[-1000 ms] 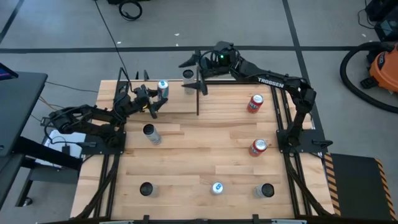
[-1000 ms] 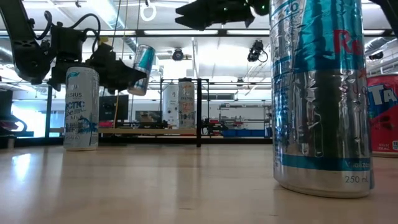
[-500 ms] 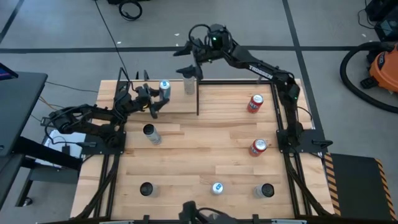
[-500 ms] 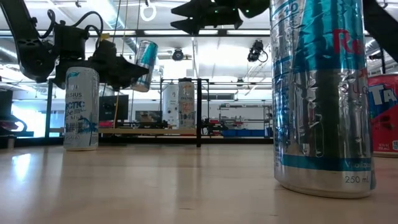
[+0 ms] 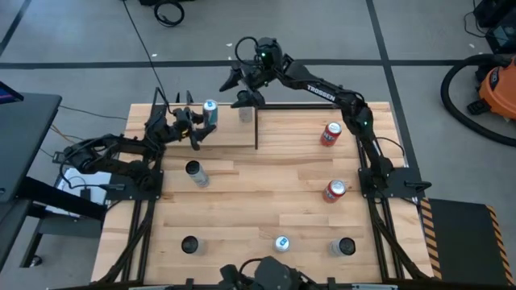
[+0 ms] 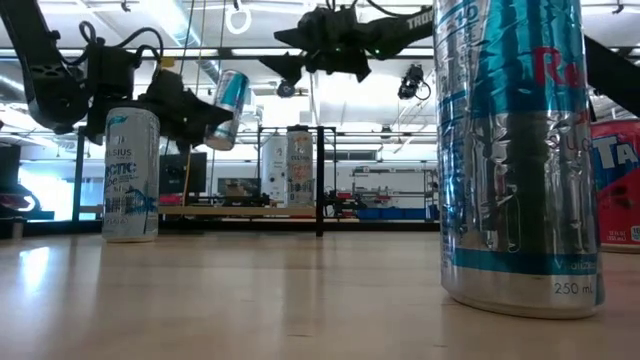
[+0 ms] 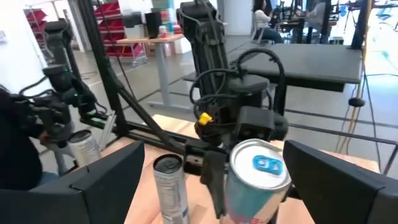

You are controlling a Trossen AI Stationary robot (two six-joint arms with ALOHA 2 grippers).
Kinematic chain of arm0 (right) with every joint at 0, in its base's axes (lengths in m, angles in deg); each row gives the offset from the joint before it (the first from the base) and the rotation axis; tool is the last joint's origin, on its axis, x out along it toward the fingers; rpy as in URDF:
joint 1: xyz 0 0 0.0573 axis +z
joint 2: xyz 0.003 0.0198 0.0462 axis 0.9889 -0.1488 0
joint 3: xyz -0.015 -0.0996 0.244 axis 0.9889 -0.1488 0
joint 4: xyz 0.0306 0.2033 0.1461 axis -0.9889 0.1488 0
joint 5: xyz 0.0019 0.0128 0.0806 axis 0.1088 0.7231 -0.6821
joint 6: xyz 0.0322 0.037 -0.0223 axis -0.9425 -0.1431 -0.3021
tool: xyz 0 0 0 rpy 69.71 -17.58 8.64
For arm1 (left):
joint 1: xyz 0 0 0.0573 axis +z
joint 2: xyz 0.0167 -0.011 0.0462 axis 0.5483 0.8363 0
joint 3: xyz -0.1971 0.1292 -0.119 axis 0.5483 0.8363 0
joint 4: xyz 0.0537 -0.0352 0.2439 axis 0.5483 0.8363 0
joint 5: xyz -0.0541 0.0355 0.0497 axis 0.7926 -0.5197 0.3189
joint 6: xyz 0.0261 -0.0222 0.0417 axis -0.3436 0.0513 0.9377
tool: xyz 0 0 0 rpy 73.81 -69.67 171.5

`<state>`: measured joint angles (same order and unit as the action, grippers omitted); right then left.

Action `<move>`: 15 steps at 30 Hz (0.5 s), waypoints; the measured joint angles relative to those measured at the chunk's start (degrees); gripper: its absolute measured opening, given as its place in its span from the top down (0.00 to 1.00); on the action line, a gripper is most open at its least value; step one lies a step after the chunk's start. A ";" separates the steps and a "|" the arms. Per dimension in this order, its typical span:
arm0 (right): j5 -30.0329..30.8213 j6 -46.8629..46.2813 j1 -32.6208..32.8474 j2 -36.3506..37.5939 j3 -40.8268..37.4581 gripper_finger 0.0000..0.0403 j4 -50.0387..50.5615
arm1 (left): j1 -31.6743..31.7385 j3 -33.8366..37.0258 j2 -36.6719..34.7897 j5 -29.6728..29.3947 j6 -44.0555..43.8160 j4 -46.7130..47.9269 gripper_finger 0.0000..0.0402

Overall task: Place canned beverage on shelf
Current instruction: Put the top blue soda can on the shelf

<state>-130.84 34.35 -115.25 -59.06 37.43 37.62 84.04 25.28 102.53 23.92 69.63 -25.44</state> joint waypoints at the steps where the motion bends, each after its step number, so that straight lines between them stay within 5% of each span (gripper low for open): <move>1: 0.28 0.05 -0.01 0.10 0.00 0.02 -0.28 | 0.37 0.00 0.00 1.15 -0.67 0.00 0.37; 7: 9.29 0.35 1.56 0.22 -0.04 0.02 -1.94 | 0.92 -2.15 -0.01 10.30 -5.80 0.67 0.37; 15: 10.02 1.72 1.88 0.20 -0.09 0.02 1.66 | 0.92 -4.63 0.00 16.58 -8.39 3.98 0.37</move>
<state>-120.81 36.07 -113.38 -58.86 37.34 39.28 84.95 20.65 102.53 40.50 61.24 -21.46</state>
